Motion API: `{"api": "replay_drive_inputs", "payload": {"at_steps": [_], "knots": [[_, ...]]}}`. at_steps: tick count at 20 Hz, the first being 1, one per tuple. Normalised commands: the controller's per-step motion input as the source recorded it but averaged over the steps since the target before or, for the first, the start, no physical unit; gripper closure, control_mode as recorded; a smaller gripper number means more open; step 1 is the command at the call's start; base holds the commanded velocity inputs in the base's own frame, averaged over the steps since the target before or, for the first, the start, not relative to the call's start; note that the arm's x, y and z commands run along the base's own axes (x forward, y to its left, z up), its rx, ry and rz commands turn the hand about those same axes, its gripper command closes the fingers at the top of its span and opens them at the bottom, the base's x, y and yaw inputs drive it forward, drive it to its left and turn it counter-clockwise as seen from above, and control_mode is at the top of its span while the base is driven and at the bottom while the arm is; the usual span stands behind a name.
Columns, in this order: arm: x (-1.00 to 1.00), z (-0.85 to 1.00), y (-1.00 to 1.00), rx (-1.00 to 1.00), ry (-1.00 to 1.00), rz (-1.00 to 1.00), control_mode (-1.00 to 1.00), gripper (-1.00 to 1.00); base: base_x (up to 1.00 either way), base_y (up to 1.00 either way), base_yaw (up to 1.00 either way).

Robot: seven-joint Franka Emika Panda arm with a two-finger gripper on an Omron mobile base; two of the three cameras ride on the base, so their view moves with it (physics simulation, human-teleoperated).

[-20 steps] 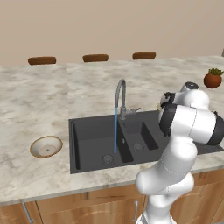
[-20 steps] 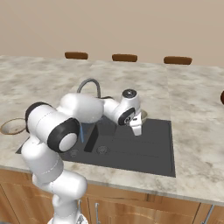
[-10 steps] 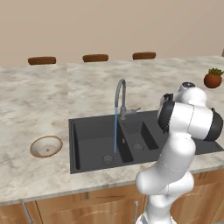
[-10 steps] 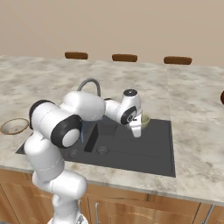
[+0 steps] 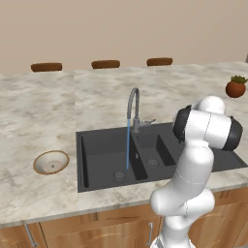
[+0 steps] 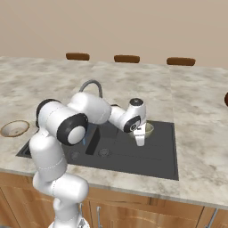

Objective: Rinse each bowl for a few seconds and place them down in the sink or on the counter.

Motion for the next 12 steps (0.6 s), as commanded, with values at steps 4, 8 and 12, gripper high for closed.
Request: {"api": "replay_drive_inputs", "payload": {"at_steps": [4, 8, 12], "knots": [[0.00, -0.39, -0.34, 0.04, 0.00, 0.00, -1.00, 1.00, 0.00, 0.00, 0.00], [0.00, -0.42, -0.19, 0.01, 0.00, 0.00, -1.00, 1.00, 0.00, 0.00, 0.00], [0.00, -0.45, -0.12, 0.00, 0.00, 0.00, -1.00, 1.00, 0.00, 0.00, 0.00]]}}
